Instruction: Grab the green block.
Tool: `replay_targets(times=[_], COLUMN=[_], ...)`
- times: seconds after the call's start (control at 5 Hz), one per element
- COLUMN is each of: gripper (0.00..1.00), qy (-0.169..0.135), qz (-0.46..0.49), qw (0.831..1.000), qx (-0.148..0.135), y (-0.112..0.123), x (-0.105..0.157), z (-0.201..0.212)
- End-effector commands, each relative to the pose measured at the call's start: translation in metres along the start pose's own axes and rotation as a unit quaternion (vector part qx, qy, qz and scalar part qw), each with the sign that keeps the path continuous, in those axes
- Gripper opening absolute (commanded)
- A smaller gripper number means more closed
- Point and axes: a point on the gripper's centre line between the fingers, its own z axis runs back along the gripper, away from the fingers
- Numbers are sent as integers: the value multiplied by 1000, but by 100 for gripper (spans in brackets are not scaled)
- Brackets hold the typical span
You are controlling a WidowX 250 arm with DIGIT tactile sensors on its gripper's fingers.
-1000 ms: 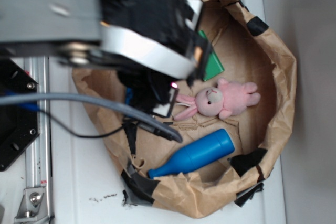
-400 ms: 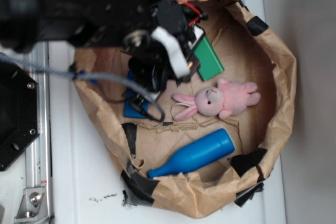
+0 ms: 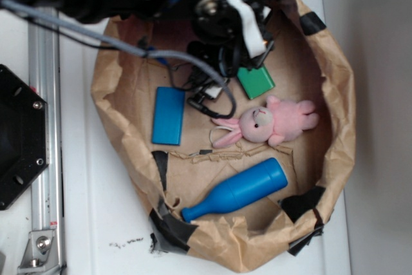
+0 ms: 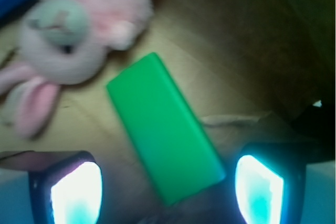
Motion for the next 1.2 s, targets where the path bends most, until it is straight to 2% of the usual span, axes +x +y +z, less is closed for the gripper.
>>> replay_targets(times=[0.0,0.2,0.4,0.6,0.8,1.0], gripper=[100,100,100,0,0,0], qy=[-11,-7,27,24,-9,-10], qz=[-34,-47,-103,-71,24,94], qw=[999,999,994,997,999,995], qx=[11,-2,-17,-24,-41,-28], y=[-18,-19,-31,-28,-25,-25], x=[32,33,30,22,35,50], z=[-9,-19,-36,-15,34,83])
